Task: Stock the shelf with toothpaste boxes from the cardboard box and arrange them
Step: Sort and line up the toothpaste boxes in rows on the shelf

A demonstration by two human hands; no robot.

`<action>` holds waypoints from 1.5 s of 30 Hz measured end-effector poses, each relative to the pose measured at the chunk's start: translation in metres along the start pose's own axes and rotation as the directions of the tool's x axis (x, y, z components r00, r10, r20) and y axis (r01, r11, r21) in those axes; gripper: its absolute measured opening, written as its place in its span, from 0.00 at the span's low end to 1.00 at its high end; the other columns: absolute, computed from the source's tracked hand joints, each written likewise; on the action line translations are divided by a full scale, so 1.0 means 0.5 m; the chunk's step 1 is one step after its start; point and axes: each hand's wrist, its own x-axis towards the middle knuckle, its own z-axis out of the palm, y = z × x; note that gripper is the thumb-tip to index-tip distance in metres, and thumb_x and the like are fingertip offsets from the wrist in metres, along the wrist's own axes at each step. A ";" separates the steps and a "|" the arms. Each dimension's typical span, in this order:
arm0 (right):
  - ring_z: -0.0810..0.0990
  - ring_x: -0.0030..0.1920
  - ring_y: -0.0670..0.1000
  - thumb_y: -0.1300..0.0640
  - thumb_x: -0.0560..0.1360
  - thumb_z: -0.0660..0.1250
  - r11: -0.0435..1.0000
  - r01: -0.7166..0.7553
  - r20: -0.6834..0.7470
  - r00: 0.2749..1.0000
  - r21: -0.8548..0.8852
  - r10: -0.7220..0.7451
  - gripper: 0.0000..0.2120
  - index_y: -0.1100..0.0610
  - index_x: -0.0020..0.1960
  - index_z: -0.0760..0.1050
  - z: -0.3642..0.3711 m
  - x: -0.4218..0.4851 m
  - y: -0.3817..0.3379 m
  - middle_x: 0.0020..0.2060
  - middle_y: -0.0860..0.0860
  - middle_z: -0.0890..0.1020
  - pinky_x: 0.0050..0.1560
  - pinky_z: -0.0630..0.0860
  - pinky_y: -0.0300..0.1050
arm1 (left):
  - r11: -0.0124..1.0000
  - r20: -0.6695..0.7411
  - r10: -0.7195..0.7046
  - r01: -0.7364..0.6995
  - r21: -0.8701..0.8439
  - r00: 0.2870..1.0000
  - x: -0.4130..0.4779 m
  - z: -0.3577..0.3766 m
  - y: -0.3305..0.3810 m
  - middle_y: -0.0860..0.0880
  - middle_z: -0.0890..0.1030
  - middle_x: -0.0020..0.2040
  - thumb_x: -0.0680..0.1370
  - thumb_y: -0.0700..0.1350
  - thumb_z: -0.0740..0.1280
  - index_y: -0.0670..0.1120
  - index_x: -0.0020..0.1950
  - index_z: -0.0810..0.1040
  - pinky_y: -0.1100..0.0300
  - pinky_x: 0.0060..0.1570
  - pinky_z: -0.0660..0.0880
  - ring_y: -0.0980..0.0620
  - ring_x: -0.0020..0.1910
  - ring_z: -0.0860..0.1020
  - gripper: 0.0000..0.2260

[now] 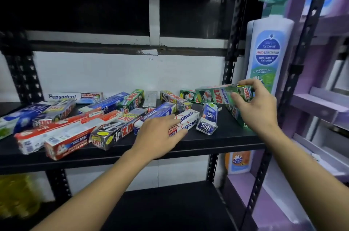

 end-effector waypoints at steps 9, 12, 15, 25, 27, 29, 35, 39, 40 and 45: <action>0.74 0.49 0.54 0.53 0.73 0.72 0.988 -0.118 -0.171 0.980 -0.099 0.100 0.12 0.57 0.52 0.73 0.101 -0.038 0.069 0.49 0.53 0.75 0.47 0.66 0.44 | 0.987 -0.002 0.140 -0.140 0.081 0.990 0.001 0.000 -0.044 0.56 0.75 0.69 0.77 0.64 0.56 0.55 0.68 0.77 0.54 0.69 0.61 0.56 0.69 0.71 0.24; 0.75 0.48 0.58 0.51 0.72 0.72 0.964 -0.159 -0.097 0.985 -0.212 0.141 0.15 0.56 0.52 0.71 0.112 -0.073 0.100 0.51 0.54 0.72 0.44 0.71 0.50 | 0.983 0.050 0.162 -0.166 0.077 0.985 0.000 0.014 -0.043 0.56 0.74 0.71 0.79 0.61 0.53 0.54 0.70 0.75 0.54 0.72 0.59 0.58 0.70 0.70 0.24; 0.75 0.48 0.56 0.45 0.72 0.72 0.948 -0.135 0.037 0.988 -0.289 0.152 0.19 0.53 0.55 0.70 0.111 -0.090 0.112 0.53 0.51 0.71 0.42 0.70 0.48 | 0.984 0.048 0.156 -0.160 0.083 0.987 0.008 0.018 -0.037 0.54 0.75 0.70 0.79 0.56 0.55 0.52 0.69 0.76 0.55 0.69 0.63 0.57 0.68 0.73 0.21; 0.74 0.59 0.58 0.45 0.75 0.67 0.815 0.390 0.209 0.920 -0.428 -0.330 0.19 0.52 0.62 0.78 0.115 -0.109 0.073 0.60 0.54 0.77 0.64 0.69 0.56 | 0.987 0.064 0.142 -0.146 0.072 0.988 0.014 0.024 -0.033 0.52 0.75 0.70 0.79 0.55 0.55 0.51 0.69 0.76 0.52 0.66 0.68 0.52 0.65 0.76 0.21; 0.75 0.60 0.57 0.46 0.77 0.65 0.726 0.497 0.340 0.865 -0.475 -0.370 0.17 0.49 0.64 0.76 0.129 -0.121 0.075 0.58 0.50 0.79 0.69 0.64 0.58 | 0.987 0.067 0.142 -0.147 0.067 0.988 0.011 0.018 -0.032 0.53 0.75 0.71 0.79 0.58 0.54 0.52 0.69 0.75 0.52 0.68 0.66 0.53 0.67 0.74 0.23; 0.75 0.60 0.55 0.51 0.76 0.66 0.709 0.481 0.357 0.873 -0.516 -0.332 0.16 0.48 0.63 0.76 0.133 -0.124 0.078 0.56 0.47 0.80 0.71 0.61 0.58 | 0.987 0.042 0.148 -0.150 0.054 0.988 0.002 0.004 -0.032 0.55 0.75 0.70 0.80 0.62 0.53 0.53 0.69 0.75 0.51 0.69 0.64 0.55 0.68 0.73 0.24; 0.74 0.62 0.56 0.53 0.76 0.66 0.814 0.488 0.314 0.863 -0.316 -0.396 0.16 0.54 0.63 0.77 0.154 -0.149 0.007 0.63 0.52 0.78 0.66 0.68 0.56 | 0.992 -0.085 0.101 -0.094 0.085 0.991 -0.040 -0.082 -0.072 0.58 0.77 0.67 0.80 0.60 0.54 0.54 0.68 0.77 0.51 0.69 0.60 0.58 0.68 0.72 0.22; 0.72 0.67 0.53 0.42 0.80 0.61 0.844 0.534 0.437 0.771 -0.046 -0.464 0.21 0.50 0.69 0.73 0.200 -0.193 -0.063 0.68 0.50 0.74 0.68 0.67 0.52 | 0.986 -0.143 0.029 -0.004 0.169 0.989 -0.075 -0.117 -0.124 0.57 0.79 0.65 0.78 0.56 0.59 0.54 0.65 0.78 0.51 0.68 0.62 0.56 0.66 0.74 0.19; 0.72 0.67 0.53 0.41 0.80 0.60 0.836 0.546 0.462 0.753 -0.043 -0.468 0.22 0.49 0.69 0.73 0.210 -0.201 -0.070 0.68 0.49 0.74 0.68 0.67 0.52 | 0.980 -0.124 0.014 0.011 0.197 0.992 -0.083 -0.120 -0.134 0.57 0.80 0.64 0.78 0.55 0.59 0.55 0.65 0.78 0.51 0.68 0.62 0.56 0.65 0.74 0.18; 0.74 0.64 0.49 0.46 0.78 0.61 0.826 0.551 0.455 0.770 -0.119 -0.448 0.14 0.47 0.61 0.77 0.213 -0.206 -0.066 0.60 0.43 0.78 0.64 0.70 0.52 | 0.931 0.074 0.013 -0.040 0.364 0.997 -0.092 -0.095 -0.137 0.55 0.80 0.59 0.79 0.56 0.55 0.54 0.59 0.74 0.48 0.74 0.55 0.54 0.59 0.77 0.14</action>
